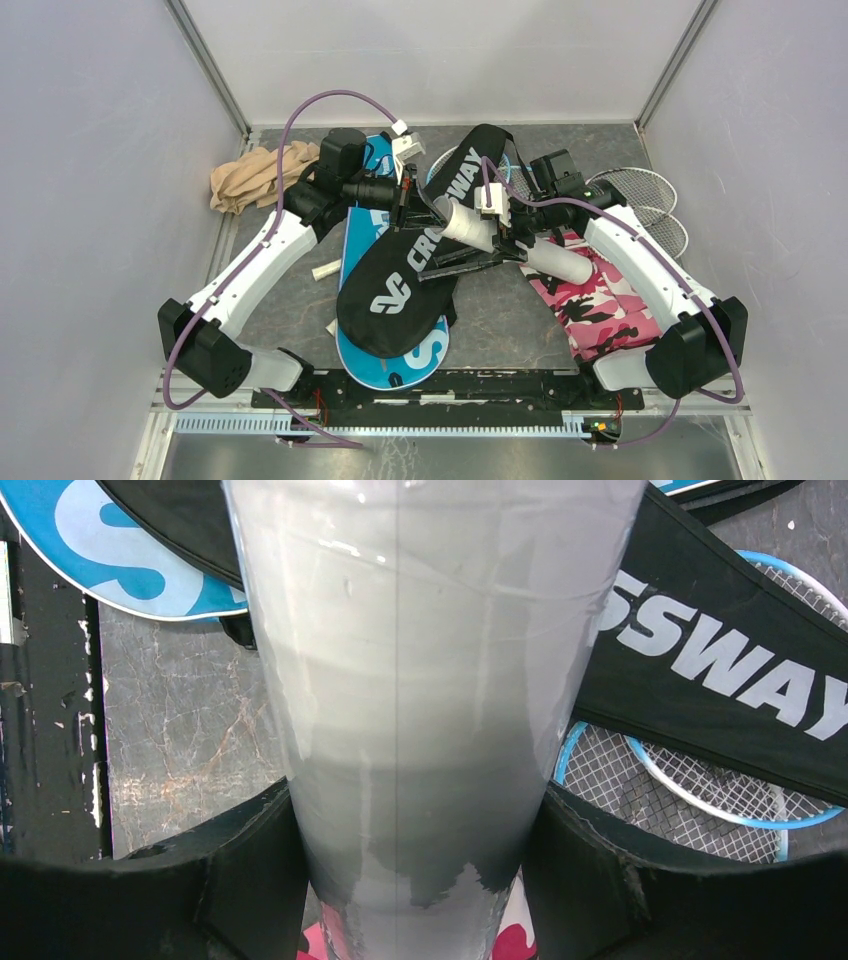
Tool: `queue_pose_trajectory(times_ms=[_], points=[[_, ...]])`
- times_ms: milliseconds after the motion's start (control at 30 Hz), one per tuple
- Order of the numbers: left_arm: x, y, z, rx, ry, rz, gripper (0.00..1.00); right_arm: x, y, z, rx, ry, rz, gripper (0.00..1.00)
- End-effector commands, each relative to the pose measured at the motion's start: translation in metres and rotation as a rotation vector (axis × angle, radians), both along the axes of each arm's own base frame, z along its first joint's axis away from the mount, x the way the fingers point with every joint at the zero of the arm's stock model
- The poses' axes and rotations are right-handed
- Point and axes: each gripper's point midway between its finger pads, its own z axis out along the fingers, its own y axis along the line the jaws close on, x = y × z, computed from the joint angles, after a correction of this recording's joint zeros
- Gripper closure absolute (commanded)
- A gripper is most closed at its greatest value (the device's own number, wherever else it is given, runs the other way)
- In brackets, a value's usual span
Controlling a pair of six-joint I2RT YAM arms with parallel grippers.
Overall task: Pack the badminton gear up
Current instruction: Close the lid on the shuttle tube.
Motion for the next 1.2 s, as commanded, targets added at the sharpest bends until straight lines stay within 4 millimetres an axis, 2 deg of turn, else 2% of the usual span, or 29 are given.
queue_pose_trajectory(times_ms=[0,267,467,800,1167], points=[[-0.003,-0.006,0.021,-0.058,-0.042,-0.042,0.98,-0.002,0.008,0.013,0.045,-0.04,0.043,0.91],[-0.009,-0.006,0.021,-0.069,-0.022,-0.067,0.98,-0.004,0.007,0.012,0.044,-0.039,0.046,0.91],[-0.013,-0.004,0.012,-0.056,0.0,-0.074,0.98,-0.003,0.008,0.016,0.051,-0.053,0.039,0.92],[-0.006,0.004,0.008,-0.031,-0.032,-0.019,0.98,-0.002,0.007,0.016,0.047,-0.064,0.035,0.93],[-0.015,0.002,0.006,-0.054,0.011,-0.084,0.98,0.001,0.009,0.018,0.053,-0.053,0.036,0.92]])
